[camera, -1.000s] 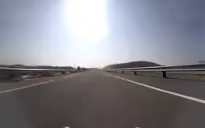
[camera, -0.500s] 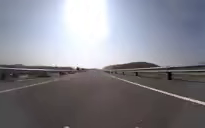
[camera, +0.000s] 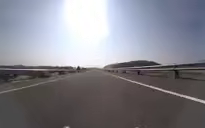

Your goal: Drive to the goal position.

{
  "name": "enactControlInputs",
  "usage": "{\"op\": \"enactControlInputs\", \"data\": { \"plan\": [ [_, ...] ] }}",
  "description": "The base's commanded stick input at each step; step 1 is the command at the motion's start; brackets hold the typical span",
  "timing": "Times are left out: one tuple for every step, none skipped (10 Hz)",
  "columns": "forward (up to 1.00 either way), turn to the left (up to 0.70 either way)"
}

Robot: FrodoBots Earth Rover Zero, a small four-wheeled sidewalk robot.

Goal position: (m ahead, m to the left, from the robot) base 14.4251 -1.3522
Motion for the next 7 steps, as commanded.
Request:
{"op": "enactControlInputs", "data": {
  "plan": [
    [1.00,0.00],
    [1.00,0.00],
    [1.00,0.00],
    [1.00,0.00],
    [1.00,0.00],
    [1.00,0.00],
    [1.00,0.00]
  ]
}}
